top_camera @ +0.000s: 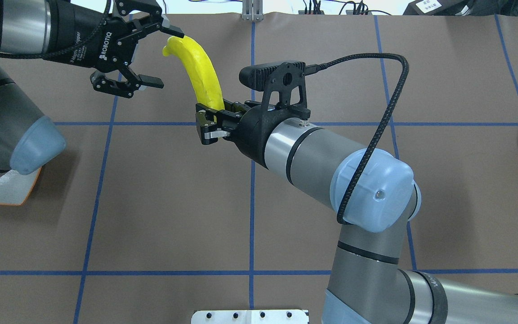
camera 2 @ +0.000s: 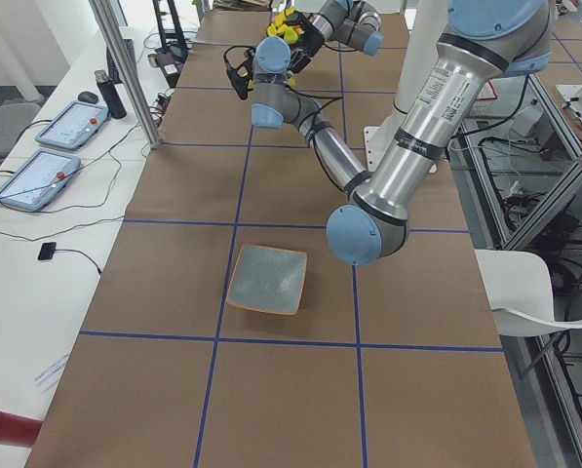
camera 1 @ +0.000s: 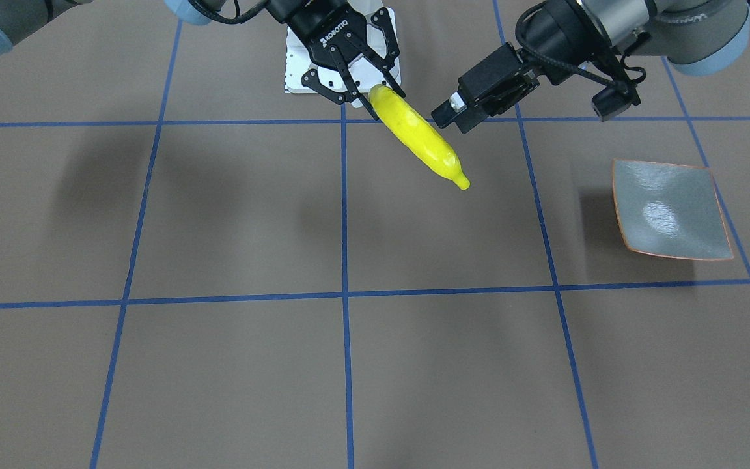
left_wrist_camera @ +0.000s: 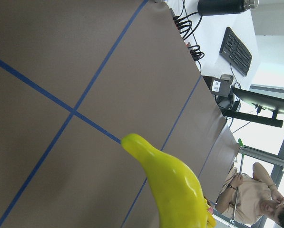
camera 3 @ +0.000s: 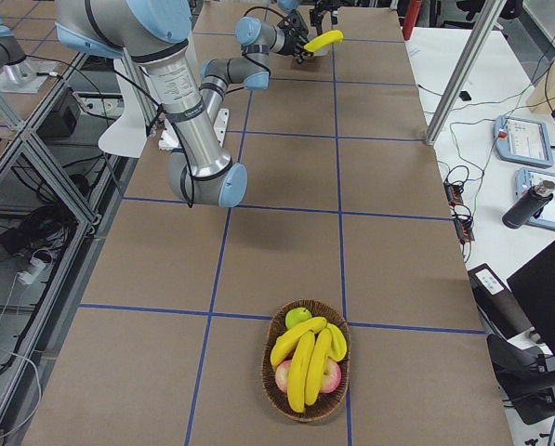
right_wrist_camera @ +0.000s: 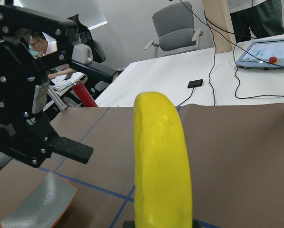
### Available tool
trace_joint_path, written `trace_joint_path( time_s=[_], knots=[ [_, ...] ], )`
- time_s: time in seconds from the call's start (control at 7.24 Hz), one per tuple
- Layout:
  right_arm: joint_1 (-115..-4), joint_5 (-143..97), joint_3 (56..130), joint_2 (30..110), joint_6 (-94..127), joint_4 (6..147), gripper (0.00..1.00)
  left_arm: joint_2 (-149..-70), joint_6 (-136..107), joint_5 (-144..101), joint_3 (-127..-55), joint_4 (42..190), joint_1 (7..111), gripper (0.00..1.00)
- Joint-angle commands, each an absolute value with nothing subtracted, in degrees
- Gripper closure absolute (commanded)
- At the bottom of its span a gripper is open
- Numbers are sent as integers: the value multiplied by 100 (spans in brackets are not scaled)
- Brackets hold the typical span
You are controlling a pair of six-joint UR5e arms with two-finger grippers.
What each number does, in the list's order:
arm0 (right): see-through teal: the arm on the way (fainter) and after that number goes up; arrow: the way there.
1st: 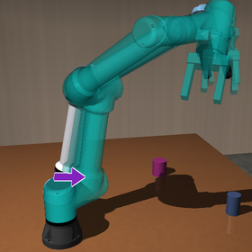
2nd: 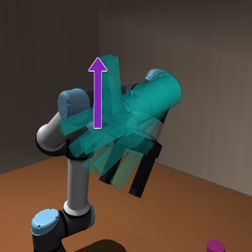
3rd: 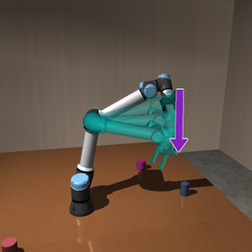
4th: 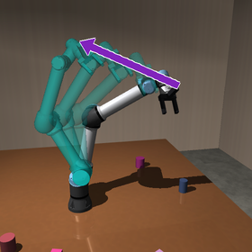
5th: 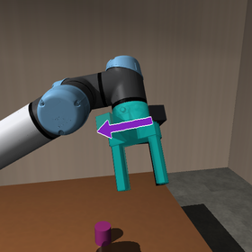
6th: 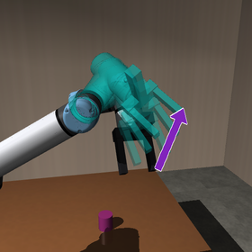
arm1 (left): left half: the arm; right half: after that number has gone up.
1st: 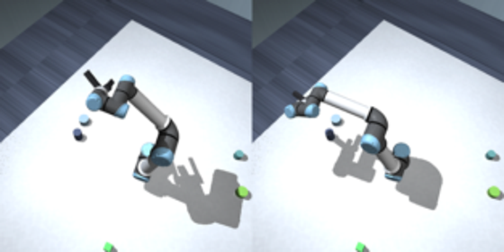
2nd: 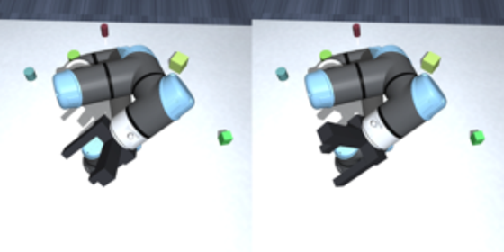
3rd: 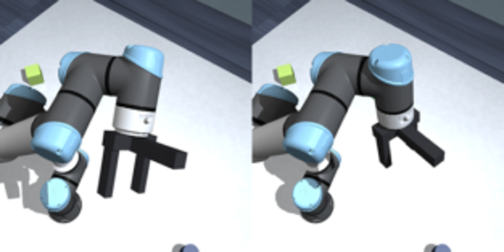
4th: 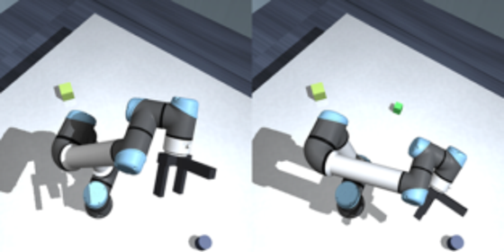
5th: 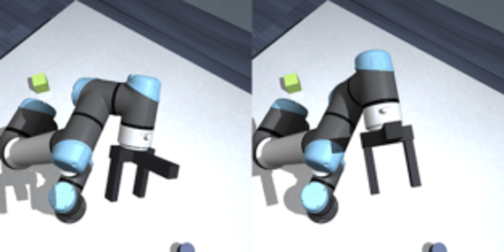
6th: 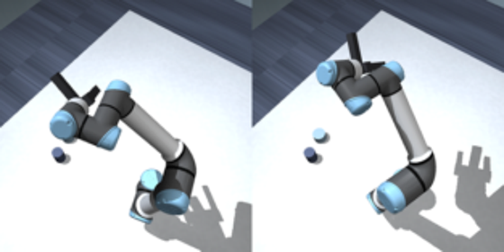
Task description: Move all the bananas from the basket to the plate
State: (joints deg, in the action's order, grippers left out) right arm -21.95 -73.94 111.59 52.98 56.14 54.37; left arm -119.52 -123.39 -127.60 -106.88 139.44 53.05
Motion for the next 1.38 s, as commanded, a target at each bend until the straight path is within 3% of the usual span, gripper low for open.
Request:
trace_joint_path(
  time_s=[0.0,0.55,0.69,0.83,1.11,1.24],
  knots=[
    [-2153,-7348,11110,5213,5616,5440,100,-11962,-12393,-12665,-10731,13983,5116,0],
    [-2066,-7277,11092,5142,5625,5440,100,-11988,-12393,-12656,-10723,14027,5054,3],
    [-2048,-7286,11092,5142,5625,5440,100,-11988,-12393,-12508,-10731,14036,5019,15],
    [-2048,-7286,11109,5142,5625,5440,100,-11988,-12393,-12481,-10731,14036,4975,35],
    [-2039,-7286,11118,5142,5625,5440,100,-11988,-12393,-12445,-10714,14246,4957,89],
    [-2039,-7286,11127,5142,5625,5432,100,-11988,-12384,-12445,-10705,14256,4957,100]
  ],
)
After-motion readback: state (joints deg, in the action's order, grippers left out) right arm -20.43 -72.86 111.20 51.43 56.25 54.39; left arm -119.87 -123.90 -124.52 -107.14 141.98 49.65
